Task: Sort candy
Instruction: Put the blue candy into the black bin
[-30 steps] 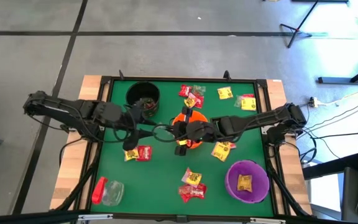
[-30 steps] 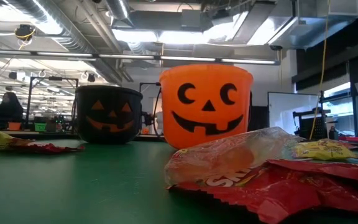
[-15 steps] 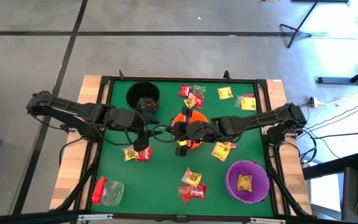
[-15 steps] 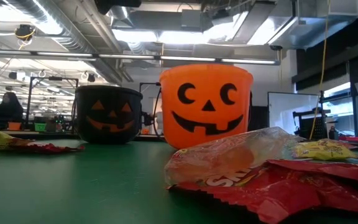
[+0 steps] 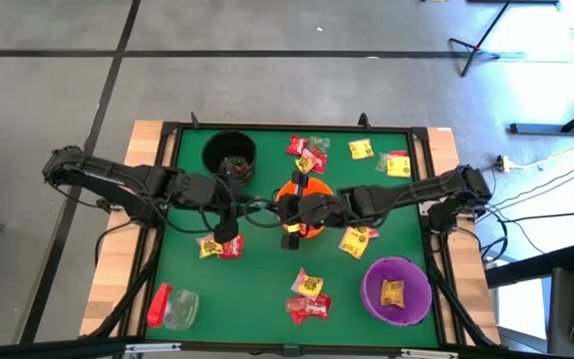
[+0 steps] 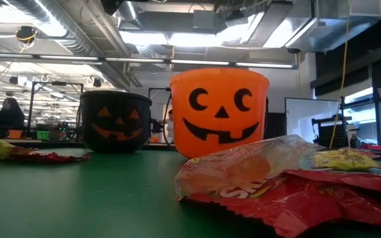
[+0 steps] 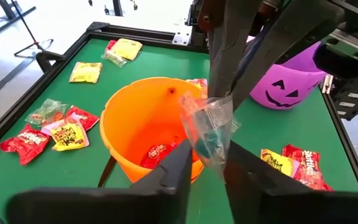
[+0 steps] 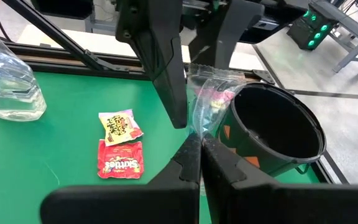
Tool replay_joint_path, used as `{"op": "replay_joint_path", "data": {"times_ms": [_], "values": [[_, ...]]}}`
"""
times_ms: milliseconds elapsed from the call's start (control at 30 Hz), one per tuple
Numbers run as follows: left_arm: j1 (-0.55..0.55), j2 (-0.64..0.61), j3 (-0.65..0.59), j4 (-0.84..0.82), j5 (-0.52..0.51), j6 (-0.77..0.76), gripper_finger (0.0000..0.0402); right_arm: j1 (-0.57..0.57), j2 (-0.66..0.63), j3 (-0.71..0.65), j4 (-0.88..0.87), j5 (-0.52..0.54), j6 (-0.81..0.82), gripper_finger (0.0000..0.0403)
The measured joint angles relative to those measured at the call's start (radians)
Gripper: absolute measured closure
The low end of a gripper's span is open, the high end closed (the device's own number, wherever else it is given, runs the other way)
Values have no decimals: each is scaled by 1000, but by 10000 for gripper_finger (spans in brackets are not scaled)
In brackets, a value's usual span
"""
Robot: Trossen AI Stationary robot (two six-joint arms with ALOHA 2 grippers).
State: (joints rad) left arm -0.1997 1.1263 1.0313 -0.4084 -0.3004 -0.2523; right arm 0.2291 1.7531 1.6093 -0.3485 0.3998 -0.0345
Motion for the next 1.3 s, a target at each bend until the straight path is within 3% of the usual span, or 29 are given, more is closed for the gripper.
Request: {"op": "replay_joint_path", "data": {"times_ms": [167,467,667,800,900,1000,1100,1200,1300], "values": [[0,0,0,0,14,0,391,0,0,0,-7,-1,1,397],[0,0,0,0,13,0,399,0,-5,0,-42,-3,-21,394],[0,-1,0,-16,-15,1,401,7,-45,-2,-118,3,-22,321],[0,-1,0,-78,-125,1,401,25,-85,-1,-190,70,-15,255],[4,-1,0,-150,-309,1,401,38,-107,-1,-259,137,42,222],[21,-1,0,-250,-537,-3,401,43,-120,-1,-342,178,105,210],[67,-1,0,-324,-698,-35,401,48,-121,-1,-401,181,162,210],[138,-1,0,-338,-729,-77,401,48,-115,-1,-430,176,199,217],[202,-1,0,-337,-662,-106,401,54,-113,-1,-450,174,222,225]]}}
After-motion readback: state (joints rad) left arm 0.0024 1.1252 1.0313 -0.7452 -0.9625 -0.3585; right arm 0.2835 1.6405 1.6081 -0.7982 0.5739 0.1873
